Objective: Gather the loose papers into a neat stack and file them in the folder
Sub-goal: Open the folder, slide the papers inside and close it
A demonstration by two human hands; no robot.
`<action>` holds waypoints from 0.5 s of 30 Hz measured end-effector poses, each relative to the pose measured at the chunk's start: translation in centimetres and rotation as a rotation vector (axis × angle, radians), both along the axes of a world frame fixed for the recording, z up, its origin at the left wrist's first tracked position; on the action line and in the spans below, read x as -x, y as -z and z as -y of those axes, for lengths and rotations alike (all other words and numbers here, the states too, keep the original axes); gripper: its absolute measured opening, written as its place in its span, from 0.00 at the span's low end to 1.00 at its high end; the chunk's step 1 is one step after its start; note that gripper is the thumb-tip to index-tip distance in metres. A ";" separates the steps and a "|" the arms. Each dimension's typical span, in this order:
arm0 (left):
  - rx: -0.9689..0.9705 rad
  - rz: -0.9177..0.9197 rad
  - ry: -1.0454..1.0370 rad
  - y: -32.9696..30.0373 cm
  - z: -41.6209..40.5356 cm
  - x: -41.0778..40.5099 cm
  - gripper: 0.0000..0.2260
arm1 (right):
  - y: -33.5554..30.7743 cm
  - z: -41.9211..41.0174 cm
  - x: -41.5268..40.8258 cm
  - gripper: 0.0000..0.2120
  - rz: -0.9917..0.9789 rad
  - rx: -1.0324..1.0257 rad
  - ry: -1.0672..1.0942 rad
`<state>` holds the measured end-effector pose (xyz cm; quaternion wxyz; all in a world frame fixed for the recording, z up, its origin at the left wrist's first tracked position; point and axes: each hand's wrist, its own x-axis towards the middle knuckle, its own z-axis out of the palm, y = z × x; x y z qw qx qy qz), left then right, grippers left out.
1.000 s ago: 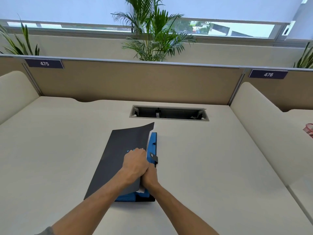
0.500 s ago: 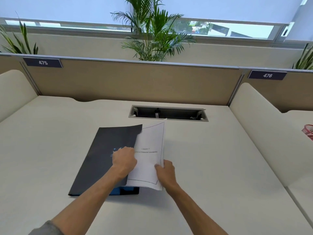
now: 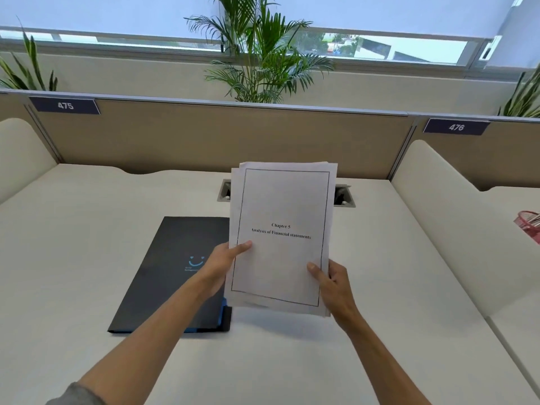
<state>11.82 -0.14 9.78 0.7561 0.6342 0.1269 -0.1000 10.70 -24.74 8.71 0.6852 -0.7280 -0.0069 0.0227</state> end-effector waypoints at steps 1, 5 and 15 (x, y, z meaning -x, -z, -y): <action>0.032 0.037 0.005 -0.1 0.3 -0.1 0.12 | -0.3 0.1 -0.1 0.10 0.005 -0.027 -0.007; 0.050 0.181 -0.046 -0.5 1.3 -0.3 0.07 | -1.2 0.4 -0.5 0.09 0.009 -0.094 0.021; -0.057 0.277 -0.049 -0.3 2.7 -0.1 0.11 | -1.5 0.6 -0.9 0.10 0.064 -0.128 0.114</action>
